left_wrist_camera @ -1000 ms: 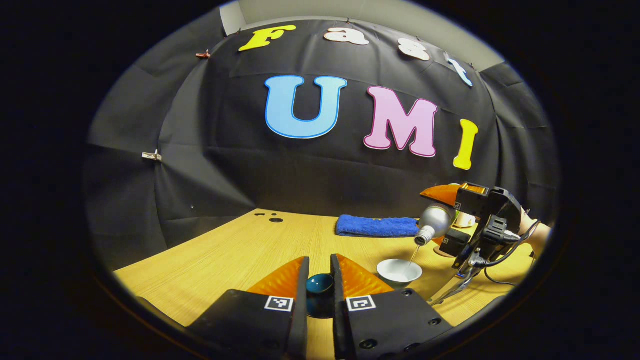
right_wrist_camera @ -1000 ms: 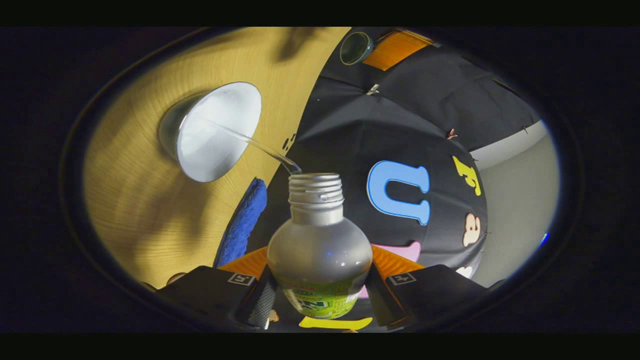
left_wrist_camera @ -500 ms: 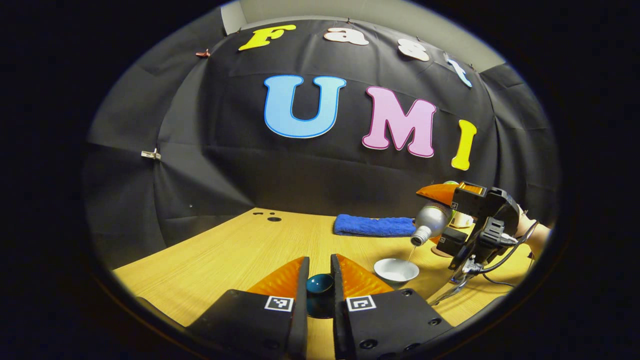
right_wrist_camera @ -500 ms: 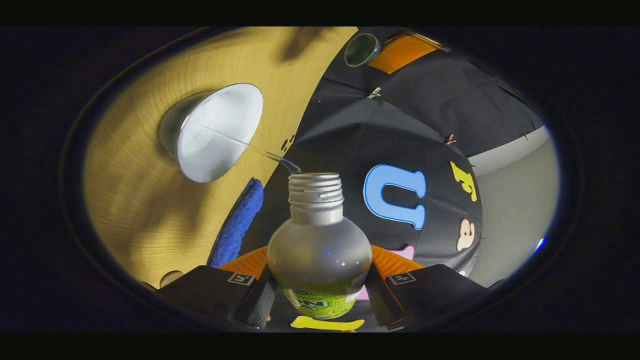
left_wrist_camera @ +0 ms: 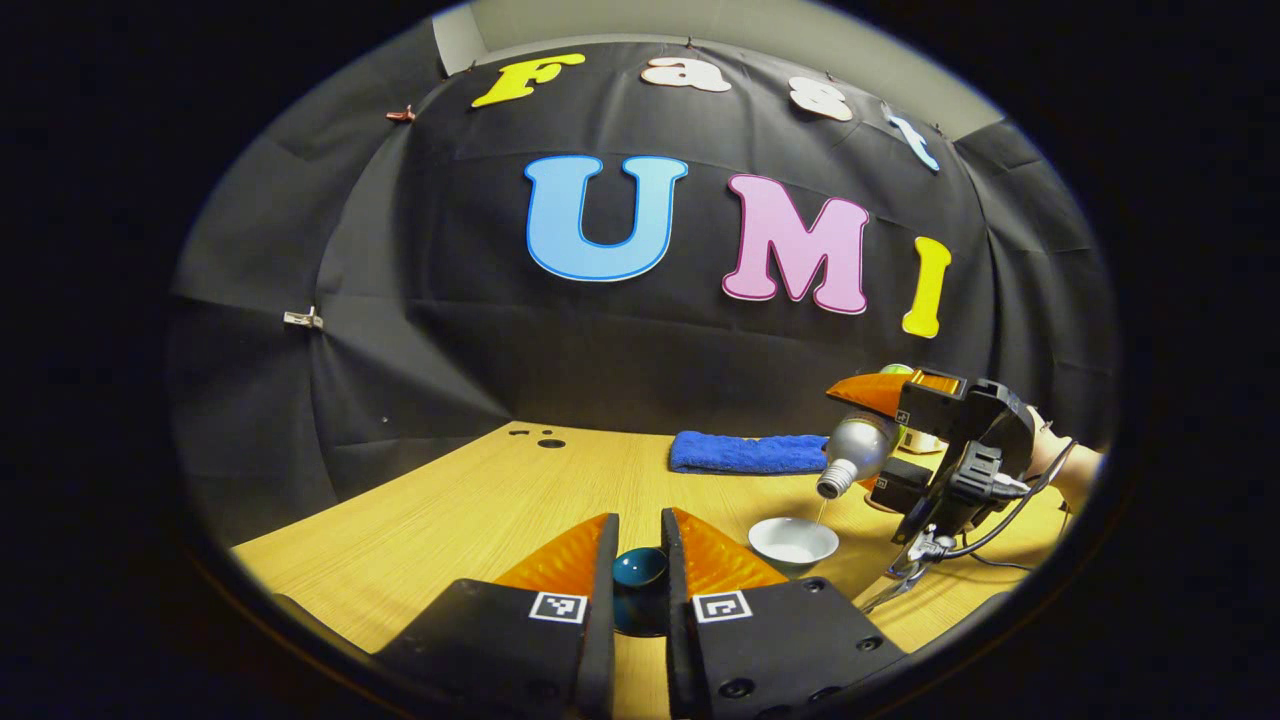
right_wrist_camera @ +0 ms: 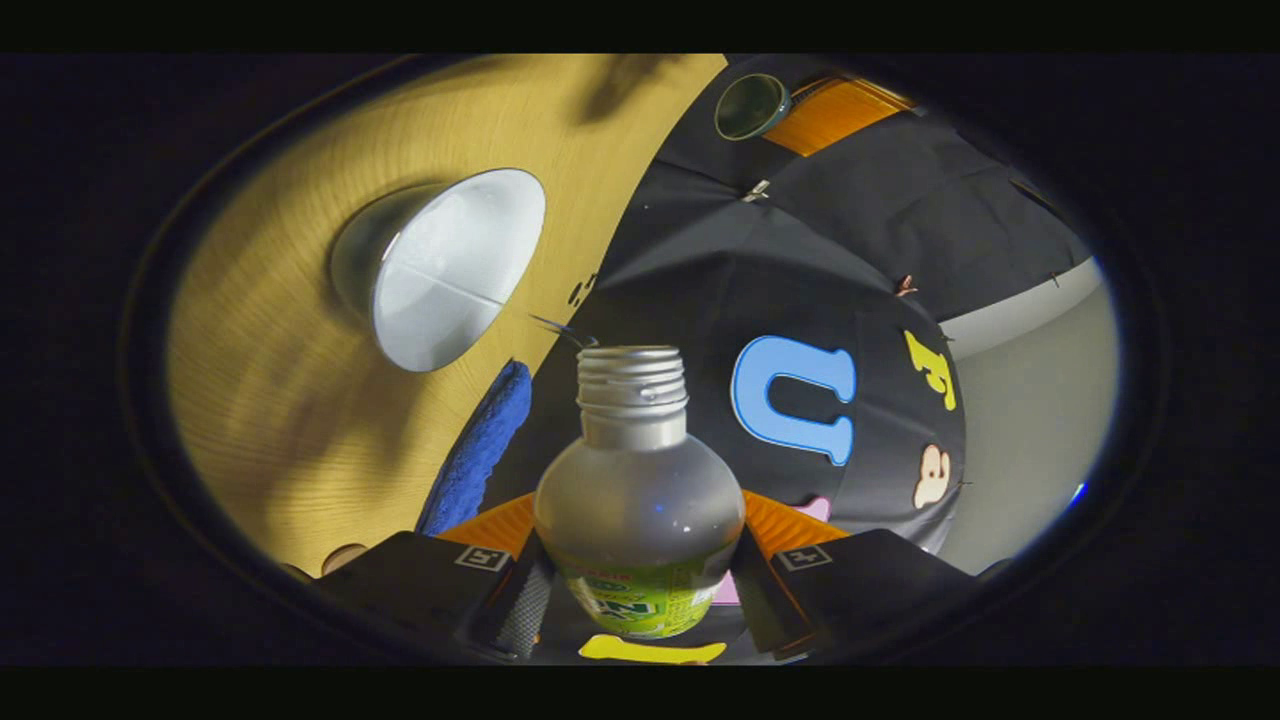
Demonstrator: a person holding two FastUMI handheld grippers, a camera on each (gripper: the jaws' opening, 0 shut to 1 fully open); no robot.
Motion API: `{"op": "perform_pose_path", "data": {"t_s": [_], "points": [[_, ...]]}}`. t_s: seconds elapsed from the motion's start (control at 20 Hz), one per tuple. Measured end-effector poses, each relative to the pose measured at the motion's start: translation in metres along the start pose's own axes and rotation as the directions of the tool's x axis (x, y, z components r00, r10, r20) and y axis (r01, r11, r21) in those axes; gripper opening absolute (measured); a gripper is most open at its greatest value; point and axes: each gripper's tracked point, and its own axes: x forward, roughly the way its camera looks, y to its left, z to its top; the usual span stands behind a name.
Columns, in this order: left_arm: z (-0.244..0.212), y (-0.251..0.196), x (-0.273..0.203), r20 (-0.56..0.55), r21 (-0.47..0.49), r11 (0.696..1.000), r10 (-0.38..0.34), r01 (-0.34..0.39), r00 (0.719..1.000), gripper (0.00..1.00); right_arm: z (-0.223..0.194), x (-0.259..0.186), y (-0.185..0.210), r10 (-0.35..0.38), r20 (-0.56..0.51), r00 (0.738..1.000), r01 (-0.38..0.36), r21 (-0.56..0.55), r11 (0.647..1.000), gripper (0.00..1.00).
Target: Open the teacup lid with one hand, grasp the water bottle and pour water into the teacup with the other hand; after pouring, place the water bottle on the coaster and then close the teacup lid.
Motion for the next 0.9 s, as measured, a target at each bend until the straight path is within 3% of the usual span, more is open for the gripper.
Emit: {"op": "perform_pose_path", "data": {"t_s": [0.5,0.9], "points": [[-0.0004,0.0003,-0.0011,-0.01,-0.014,1.0,0.004,-0.004,1.0,0.24,0.0032,-0.0009,0.0034,0.0,0.014,1.0,0.001,-0.016,1.0,0.78],[-0.0045,0.0001,-0.0012,-0.02,-0.027,1.0,0.0,-0.001,1.0,0.24,0.0021,-0.0001,0.0057,0.006,0.016,1.0,-0.005,-0.017,1.0,0.82]]}}
